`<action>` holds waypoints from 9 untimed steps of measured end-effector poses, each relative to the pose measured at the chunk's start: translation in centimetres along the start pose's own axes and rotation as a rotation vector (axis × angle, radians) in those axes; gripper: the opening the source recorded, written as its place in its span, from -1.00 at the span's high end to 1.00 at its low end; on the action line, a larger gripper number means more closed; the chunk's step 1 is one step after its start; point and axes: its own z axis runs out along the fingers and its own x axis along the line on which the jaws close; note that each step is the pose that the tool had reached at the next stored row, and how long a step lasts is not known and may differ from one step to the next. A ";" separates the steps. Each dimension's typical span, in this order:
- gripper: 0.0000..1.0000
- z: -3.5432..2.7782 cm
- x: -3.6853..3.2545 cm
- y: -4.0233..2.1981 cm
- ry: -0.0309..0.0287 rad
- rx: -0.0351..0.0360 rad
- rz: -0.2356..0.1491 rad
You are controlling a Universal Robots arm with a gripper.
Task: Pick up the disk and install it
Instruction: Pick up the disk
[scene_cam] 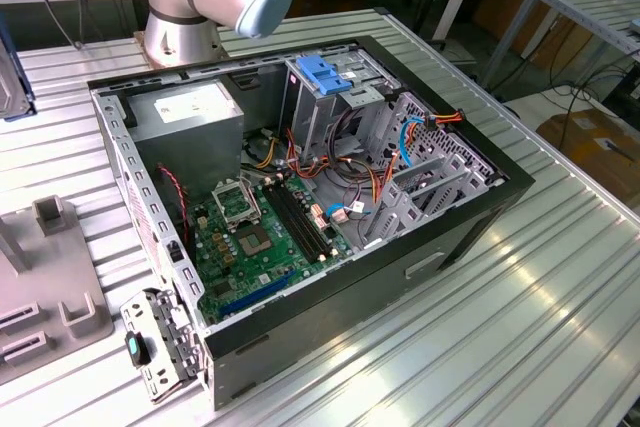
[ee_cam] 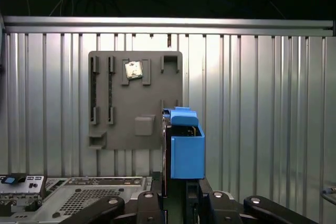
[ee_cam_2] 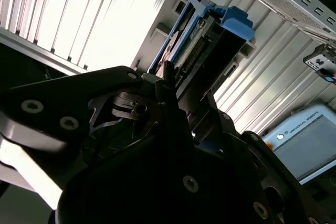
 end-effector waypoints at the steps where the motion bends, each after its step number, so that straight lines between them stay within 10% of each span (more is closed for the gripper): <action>1: 0.30 0.00 0.00 -0.43 0.0000 0.0000 0.000; 9: 0.30 0.01 0.00 -3.00 0.0000 -0.0001 0.000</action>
